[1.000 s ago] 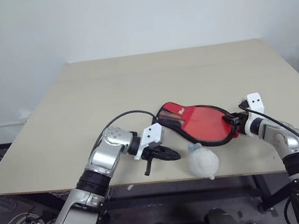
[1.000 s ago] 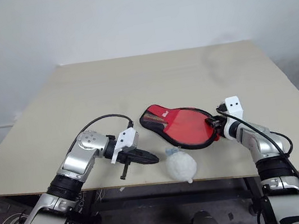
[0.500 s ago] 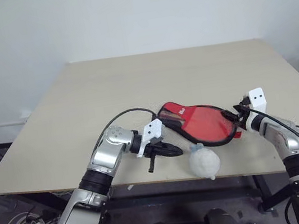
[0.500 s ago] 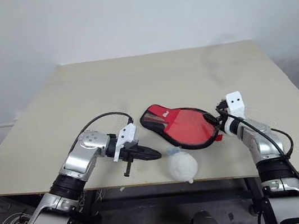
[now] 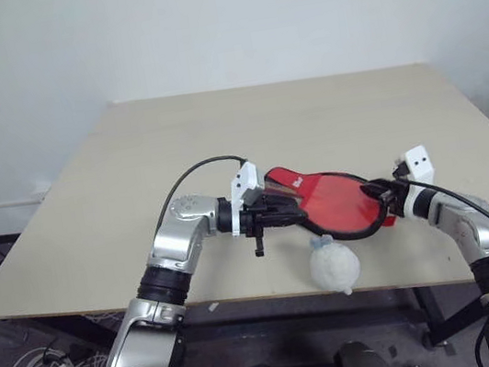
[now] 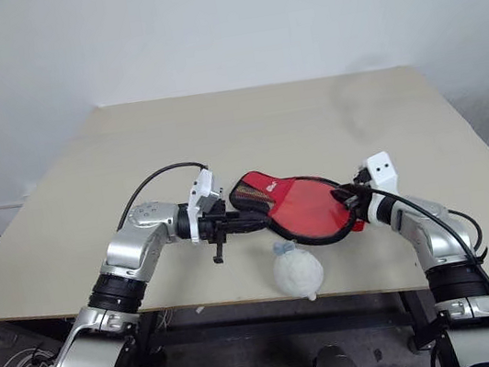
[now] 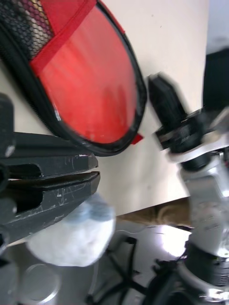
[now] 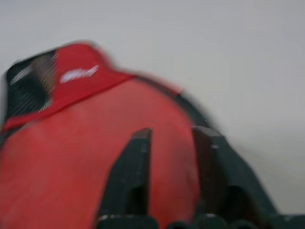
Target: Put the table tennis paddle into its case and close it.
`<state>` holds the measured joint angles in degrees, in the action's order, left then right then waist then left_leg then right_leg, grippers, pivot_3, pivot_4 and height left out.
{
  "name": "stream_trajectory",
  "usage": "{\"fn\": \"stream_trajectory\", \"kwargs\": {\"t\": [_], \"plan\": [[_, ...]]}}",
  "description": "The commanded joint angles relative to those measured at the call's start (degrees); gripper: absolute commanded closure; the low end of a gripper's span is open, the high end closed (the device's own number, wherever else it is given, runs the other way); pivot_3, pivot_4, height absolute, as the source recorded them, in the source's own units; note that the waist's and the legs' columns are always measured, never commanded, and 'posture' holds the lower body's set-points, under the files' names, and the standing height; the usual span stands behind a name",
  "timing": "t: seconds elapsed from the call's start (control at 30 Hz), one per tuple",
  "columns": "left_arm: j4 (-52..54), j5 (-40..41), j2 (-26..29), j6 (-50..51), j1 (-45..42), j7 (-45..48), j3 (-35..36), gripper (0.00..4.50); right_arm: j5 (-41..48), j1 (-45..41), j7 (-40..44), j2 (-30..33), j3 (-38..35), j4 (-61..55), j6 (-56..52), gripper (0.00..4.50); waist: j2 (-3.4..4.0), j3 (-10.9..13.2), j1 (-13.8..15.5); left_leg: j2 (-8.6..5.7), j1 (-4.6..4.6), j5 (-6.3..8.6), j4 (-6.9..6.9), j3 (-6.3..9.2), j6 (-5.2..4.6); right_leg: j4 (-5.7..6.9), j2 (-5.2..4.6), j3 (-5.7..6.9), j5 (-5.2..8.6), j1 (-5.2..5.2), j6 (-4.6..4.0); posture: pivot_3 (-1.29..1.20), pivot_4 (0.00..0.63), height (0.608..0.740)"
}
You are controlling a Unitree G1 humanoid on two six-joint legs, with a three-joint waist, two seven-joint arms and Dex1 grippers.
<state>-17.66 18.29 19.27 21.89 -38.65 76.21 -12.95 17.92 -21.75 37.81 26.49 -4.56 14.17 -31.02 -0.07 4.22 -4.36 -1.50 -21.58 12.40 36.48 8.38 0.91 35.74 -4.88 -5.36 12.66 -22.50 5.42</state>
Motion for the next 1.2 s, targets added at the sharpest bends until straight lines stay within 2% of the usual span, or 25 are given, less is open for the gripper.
{"fn": "stream_trajectory", "kwargs": {"t": [0.03,0.07,0.27,0.33,0.6,0.7,0.93,1.2], "plan": [[2.43,1.04,0.44,0.74,-1.40,1.01,0.11,4.50,-0.27,0.05,1.56,1.26,1.71,-3.20,-2.05,4.18,0.00,0.00,0.03,0.00,0.00,0.00,0.00,0.00,0.00,0.00,0.00,0.00,0.00,0.00,0.00,0.00,0.000,0.740],[2.59,0.99,0.56,0.92,-1.46,1.37,-0.31,4.50,-0.38,0.33,1.77,1.26,2.07,-3.28,-2.07,4.45,0.00,0.00,0.05,-0.01,-0.01,0.00,0.00,0.00,0.00,0.00,0.00,0.00,0.00,0.00,0.00,0.00,0.000,0.740],[4.68,0.34,2.17,2.41,-1.71,6.21,-4.18,4.50,-2.03,0.76,0.11,0.65,3.41,-2.54,-2.23,4.45,-0.02,-0.01,0.04,-0.01,0.00,0.00,0.06,0.00,0.01,0.00,0.00,0.00,0.01,0.04,-0.02,0.00,0.000,0.740],[4.73,-0.05,2.54,2.81,-1.86,6.73,-5.18,4.21,-2.22,0.93,0.00,0.49,3.47,-2.52,-2.09,4.50,-0.02,-0.01,0.05,-0.01,0.01,0.00,0.07,0.00,0.01,0.00,0.00,0.00,0.02,0.05,-0.03,0.00,0.000,0.740],[2.42,0.11,1.92,3.34,-3.35,9.14,-6.79,2.24,-2.89,1.48,-0.55,-0.02,3.86,-2.35,-1.56,4.50,-0.04,-0.01,0.04,-0.01,0.01,0.00,0.16,0.00,0.01,0.00,0.00,0.00,0.02,0.09,-0.03,0.00,0.000,0.740],[1.54,-2.79,1.49,-0.40,-3.26,8.47,-8.62,1.47,-3.32,1.53,-0.95,-0.08,4.11,-2.18,-1.43,4.50,-0.05,-0.02,0.03,-0.01,0.01,0.00,0.16,0.00,0.01,0.00,0.00,0.01,0.02,0.10,-0.03,0.00,0.000,0.740],[0.37,-4.63,0.41,-1.69,-3.17,9.38,-11.19,1.47,-3.81,1.44,-1.35,-0.08,4.48,-1.69,-0.83,4.50,-0.05,-0.02,0.03,0.00,0.03,0.00,0.17,0.00,0.01,0.01,0.00,0.01,0.02,0.10,-0.02,0.00,0.000,0.740],[-5.58,-8.29,-3.40,-4.33,-5.01,7.82,-13.41,1.47,-4.47,1.40,-1.31,-0.51,4.77,-1.64,-0.28,4.50,-0.06,-0.03,0.04,0.00,0.02,0.00,0.28,-0.01,0.01,0.02,0.00,0.01,0.02,0.13,-0.02,0.00,0.000,0.740]]}}
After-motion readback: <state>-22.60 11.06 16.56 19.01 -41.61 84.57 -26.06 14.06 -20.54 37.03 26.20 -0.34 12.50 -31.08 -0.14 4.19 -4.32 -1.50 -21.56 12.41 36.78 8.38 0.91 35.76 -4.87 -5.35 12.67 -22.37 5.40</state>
